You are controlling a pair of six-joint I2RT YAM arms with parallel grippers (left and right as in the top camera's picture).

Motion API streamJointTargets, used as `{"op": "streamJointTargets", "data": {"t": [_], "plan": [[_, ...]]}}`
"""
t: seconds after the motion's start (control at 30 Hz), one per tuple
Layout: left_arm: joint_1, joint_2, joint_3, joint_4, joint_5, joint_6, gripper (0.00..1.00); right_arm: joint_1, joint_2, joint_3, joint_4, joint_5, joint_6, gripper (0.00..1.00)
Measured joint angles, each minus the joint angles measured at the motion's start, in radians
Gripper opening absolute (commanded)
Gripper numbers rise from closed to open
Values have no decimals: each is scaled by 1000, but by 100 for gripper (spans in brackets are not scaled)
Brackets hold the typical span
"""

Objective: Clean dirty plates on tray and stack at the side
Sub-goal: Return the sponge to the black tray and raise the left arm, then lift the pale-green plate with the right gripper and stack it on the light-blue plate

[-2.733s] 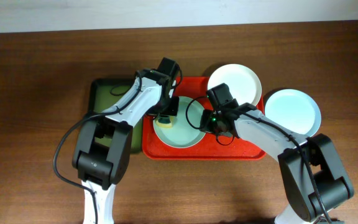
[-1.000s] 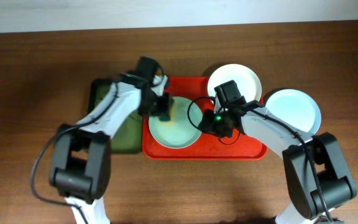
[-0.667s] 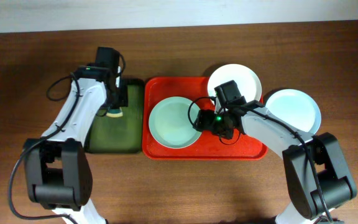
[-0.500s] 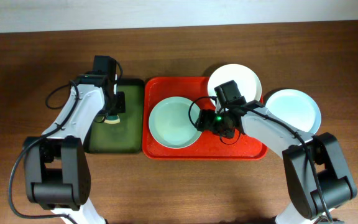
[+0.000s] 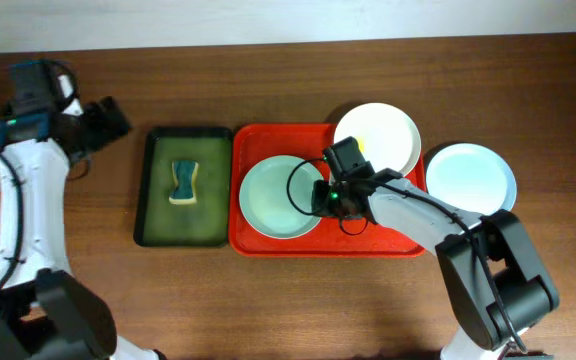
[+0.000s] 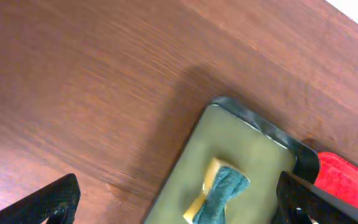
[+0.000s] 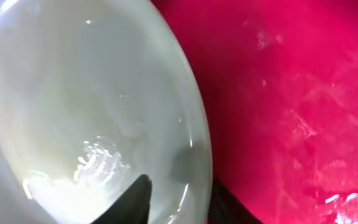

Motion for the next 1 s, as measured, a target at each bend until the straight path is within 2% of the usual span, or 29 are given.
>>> {"op": "streamJointTargets", "data": {"t": [0.1, 0.27, 0.3, 0.43, 0.53, 0.67, 0.77, 0.9, 1.0], "plan": [[18, 3, 0, -3, 18, -4, 99, 0, 5, 0, 1, 7, 5, 4], [20, 3, 0, -3, 21, -4, 99, -85, -18, 65, -235, -67, 3, 4], [20, 3, 0, -3, 21, -5, 99, -97, -36, 92, -320, -72, -1, 4], [20, 3, 0, -3, 24, -8, 99, -97, -73, 211, -425, -82, -8, 4], [20, 3, 0, -3, 24, -8, 99, -71, -75, 314, -422, -79, -5, 4], [20, 3, 0, -3, 24, -8, 99, 76, -75, 336, -260, 117, 69, 4], [20, 3, 0, -3, 25, -8, 99, 248, -73, 338, -159, 332, 94, 4], [20, 3, 0, -3, 25, -8, 99, 408, -68, 338, -139, 630, 94, 4], [20, 3, 0, -3, 24, -8, 99, 465, -68, 338, -63, 783, 15, 4]]}}
